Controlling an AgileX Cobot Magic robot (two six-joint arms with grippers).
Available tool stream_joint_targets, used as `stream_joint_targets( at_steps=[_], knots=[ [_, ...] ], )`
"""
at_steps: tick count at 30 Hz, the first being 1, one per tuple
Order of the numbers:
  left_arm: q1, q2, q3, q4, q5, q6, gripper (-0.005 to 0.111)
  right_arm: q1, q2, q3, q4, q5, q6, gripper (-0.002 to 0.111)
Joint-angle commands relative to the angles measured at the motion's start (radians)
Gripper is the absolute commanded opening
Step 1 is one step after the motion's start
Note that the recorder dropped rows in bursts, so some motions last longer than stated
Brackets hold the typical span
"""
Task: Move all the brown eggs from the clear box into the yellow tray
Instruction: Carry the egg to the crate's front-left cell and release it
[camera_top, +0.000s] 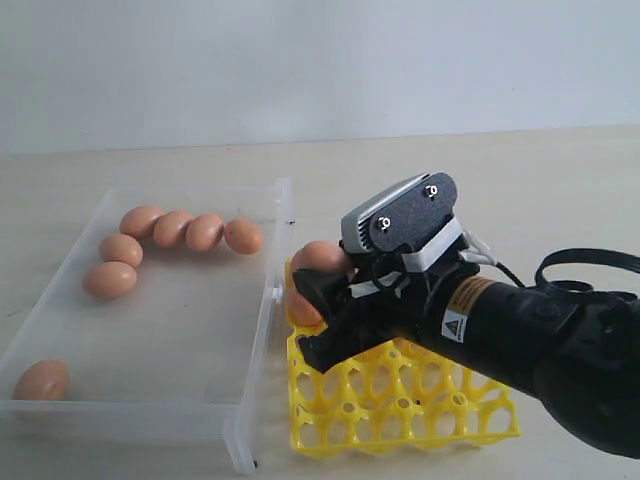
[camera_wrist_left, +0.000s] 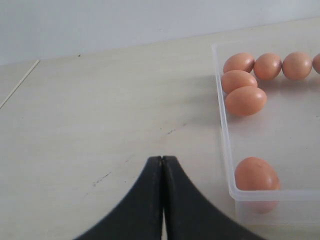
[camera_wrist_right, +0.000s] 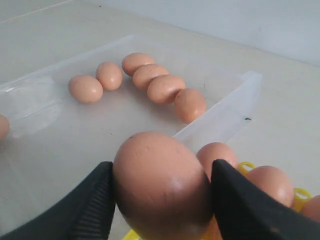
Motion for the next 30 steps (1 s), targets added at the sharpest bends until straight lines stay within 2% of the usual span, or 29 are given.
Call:
stream_joint_targets(
  at_steps=[1, 30],
  knots=[
    [-0.008, -0.006, -0.004, -0.002, -0.009, -0.006, 0.0, -0.003, 0.054, 0.006, -0.062, -0.067, 0.067, 0.0],
    [-0.008, -0.006, -0.004, -0.002, -0.009, -0.006, 0.0, -0.003, 0.19, 0.004, -0.087, -0.14, 0.107, 0.0]
  ],
)
